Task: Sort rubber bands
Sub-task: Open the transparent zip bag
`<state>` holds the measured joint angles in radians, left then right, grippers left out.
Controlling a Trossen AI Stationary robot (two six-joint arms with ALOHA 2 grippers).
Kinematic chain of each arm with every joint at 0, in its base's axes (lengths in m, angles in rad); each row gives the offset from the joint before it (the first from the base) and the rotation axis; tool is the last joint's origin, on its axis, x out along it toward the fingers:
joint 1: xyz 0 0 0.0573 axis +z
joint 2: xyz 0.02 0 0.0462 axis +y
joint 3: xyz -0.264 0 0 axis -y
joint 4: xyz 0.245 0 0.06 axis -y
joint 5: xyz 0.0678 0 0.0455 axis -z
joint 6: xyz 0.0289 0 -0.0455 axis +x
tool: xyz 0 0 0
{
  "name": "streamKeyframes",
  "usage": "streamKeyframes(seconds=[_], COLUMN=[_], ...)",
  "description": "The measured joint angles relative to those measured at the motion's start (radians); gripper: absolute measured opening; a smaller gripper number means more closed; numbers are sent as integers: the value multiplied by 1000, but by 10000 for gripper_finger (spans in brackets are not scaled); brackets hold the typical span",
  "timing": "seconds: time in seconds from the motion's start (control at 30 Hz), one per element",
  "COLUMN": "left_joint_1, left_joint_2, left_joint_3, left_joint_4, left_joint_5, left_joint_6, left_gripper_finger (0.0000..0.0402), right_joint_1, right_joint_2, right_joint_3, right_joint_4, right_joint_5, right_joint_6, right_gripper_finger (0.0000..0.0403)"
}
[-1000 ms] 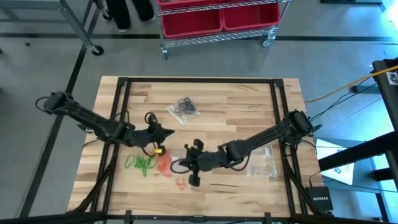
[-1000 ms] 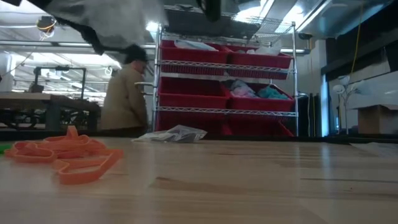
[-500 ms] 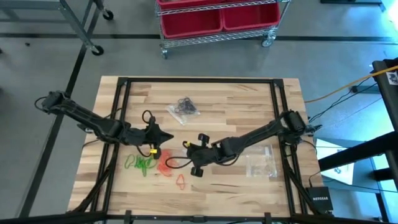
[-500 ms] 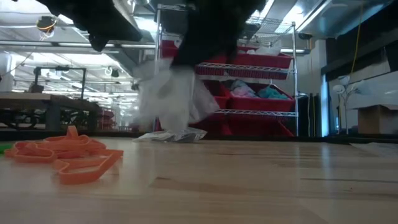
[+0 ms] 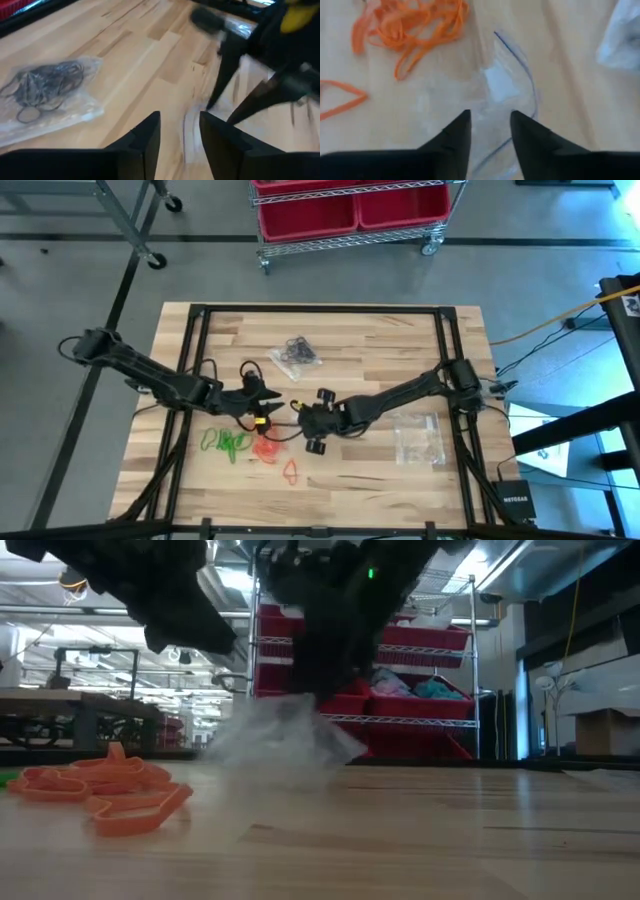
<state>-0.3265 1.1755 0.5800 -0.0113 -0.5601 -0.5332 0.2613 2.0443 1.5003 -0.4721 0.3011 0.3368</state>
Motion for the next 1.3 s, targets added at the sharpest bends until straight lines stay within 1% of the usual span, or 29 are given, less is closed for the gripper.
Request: streamKeyframes(seconds=[0.1, 0.23, 0.33, 0.53, 0.73, 0.87, 1.0, 1.13, 1.3], left_joint_1=[8, 12, 12, 4, -1, -1, 0, 0, -1], left_joint_2=[22, 44, 48, 45, 30, -1, -41, -59, -54], left_joint_3=[0, 0, 0, 0, 11, 23, 31, 31, 30], left_joint_4=[4, 13, 31, 24, 25, -3, -68, -113, -115], left_joint_5=[0, 0, 0, 12, 60, 60, 59, 56, 56], left_joint_6=[-19, -22, -25, -41, -37, -14, -14, -34, -41], left_gripper_finger=[139, 143, 143, 143, 143, 143, 143, 143, 143], right_joint_1=[-2, 1, -1, -2, -1, -21, -60, -90, -99], right_joint_2=[-73, -139, -147, -148, -228, -286, -354, -387, -377], right_joint_3=[10, 11, 11, 10, 6, -67, -191, -329, -418], right_joint_4=[-44, -64, -43, -159, -274, -280, -222, -46, 176], right_joint_5=[2, -14, -24, -23, -24, -25, -24, -25, -25], right_joint_6=[-77, -170, -213, -238, -245, -284, -281, -262, -186], right_gripper_finger=[158, 177, 179, 178, 177, 177, 177, 177, 177])
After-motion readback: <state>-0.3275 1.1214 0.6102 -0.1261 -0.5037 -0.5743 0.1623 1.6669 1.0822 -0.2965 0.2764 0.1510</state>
